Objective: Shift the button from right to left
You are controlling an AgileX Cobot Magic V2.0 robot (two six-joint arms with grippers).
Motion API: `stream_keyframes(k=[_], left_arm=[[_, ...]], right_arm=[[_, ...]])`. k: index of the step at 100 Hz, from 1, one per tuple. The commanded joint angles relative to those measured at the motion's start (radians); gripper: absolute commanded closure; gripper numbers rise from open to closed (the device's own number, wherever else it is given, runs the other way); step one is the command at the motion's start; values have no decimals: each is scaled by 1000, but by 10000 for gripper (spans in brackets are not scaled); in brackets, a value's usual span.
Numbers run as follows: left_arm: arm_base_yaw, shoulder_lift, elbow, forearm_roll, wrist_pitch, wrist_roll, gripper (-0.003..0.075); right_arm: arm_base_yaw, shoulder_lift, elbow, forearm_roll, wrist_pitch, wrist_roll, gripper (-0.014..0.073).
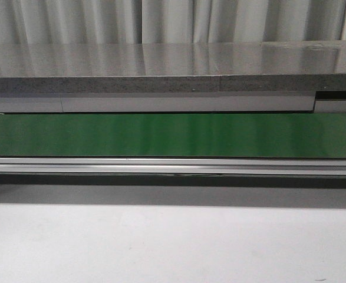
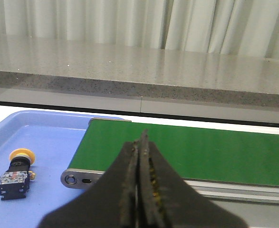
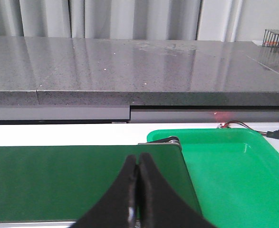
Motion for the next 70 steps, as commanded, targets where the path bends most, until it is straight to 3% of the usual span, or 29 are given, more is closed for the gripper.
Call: stream_keyframes(k=[1,40,59,70], left_arm=[[3,-31,45,-1,-73,-9,741],[3,-31,45,-1,-73,-9,741],[3,-31,45,-1,-73,-9,741],[3,-31,45,-1,-73,-9,741]], right_arm=[[-2,11,-27,-14,-73,-3,659],[-1,6,-8,-27,-88,-3,659],[64,-74,83,-26,-234,-3,659],[89,-133,160,3,-241,-2,659]])
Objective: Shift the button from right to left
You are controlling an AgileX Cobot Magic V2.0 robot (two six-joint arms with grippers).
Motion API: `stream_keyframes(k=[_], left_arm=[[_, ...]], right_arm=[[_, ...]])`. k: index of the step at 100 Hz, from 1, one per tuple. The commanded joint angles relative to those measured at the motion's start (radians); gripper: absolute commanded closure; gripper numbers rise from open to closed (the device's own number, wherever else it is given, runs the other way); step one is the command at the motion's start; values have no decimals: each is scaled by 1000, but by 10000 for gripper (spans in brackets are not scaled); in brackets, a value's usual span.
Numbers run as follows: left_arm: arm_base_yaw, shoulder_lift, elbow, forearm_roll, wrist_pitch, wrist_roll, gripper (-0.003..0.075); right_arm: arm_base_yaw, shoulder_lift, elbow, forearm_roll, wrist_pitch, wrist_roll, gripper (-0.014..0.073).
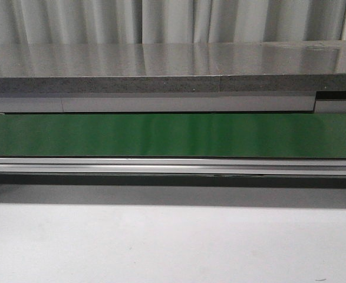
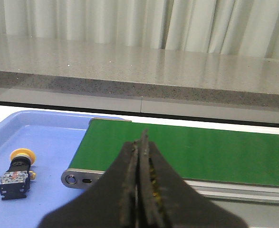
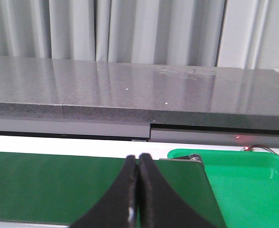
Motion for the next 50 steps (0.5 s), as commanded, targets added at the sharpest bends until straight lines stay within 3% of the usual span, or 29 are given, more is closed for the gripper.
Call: stream_keyframes(k=[1,16,29,50], left_arm=[[3,-31,45,-1,-73,-9,741],[3,-31,45,-1,-73,-9,741],[3,-31,45,-1,-73,-9,741],[3,-31,45,-1,-73,-9,741]], right_arm=[[14,-37,26,22,-100,-2,659],[12,-128,110,38,-84,-2,659],[10,-141,107,38,8,-2,659],[15,-141,107,38,11,-2,659]])
